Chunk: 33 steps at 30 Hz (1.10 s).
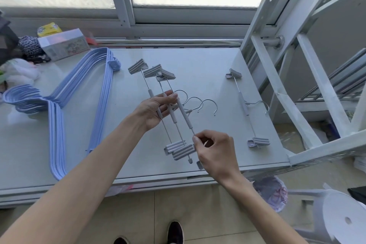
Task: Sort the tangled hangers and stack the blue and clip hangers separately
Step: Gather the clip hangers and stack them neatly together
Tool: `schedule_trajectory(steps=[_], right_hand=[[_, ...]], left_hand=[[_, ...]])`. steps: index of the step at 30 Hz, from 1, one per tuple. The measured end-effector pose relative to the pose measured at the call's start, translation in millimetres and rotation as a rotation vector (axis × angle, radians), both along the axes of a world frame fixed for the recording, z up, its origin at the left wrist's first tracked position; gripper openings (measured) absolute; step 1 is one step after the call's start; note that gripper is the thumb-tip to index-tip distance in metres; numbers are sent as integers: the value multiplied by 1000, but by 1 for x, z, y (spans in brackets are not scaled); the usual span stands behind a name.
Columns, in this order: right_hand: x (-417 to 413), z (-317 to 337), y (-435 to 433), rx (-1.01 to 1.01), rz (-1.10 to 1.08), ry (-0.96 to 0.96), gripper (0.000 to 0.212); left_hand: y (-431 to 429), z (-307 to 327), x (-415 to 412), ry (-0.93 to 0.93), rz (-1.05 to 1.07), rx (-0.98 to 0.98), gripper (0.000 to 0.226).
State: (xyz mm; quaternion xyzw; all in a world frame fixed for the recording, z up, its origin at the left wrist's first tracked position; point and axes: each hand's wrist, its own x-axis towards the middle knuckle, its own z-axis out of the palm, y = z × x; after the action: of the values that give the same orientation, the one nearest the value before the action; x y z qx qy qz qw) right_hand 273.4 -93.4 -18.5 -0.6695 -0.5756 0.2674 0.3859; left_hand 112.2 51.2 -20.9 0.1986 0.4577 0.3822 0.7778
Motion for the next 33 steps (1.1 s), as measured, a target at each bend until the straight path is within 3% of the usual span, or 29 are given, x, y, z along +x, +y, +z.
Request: schedule_trajectory(steps=[5, 9, 12, 15, 17, 21, 24, 33], right_hand=[[-6, 0, -5, 18, 54, -69, 19], [-6, 1, -8, -42, 129, -19, 16], [-1, 5, -10, -78, 182, -10, 35], [15, 10, -7, -39, -1, 42, 47], [38, 11, 3, 17, -237, 74, 41], [93, 6, 32, -31, -532, -112, 18], [120, -6, 51, -227, -524, -235, 24], [111, -22, 61, -237, -484, 72, 14]], left_hand=[[0, 2, 1, 1, 10, 14, 25], [0, 3, -2, 25, -9, 39, 24], [1, 4, -4, 26, -26, 46, 23], [0, 3, -6, 19, -34, 46, 26], [-1, 3, -8, 22, -44, 49, 24], [-4, 1, -9, 18, -49, 44, 24], [-5, 1, -9, 7, -34, 33, 23], [-4, 2, -2, 9, -16, 18, 23]])
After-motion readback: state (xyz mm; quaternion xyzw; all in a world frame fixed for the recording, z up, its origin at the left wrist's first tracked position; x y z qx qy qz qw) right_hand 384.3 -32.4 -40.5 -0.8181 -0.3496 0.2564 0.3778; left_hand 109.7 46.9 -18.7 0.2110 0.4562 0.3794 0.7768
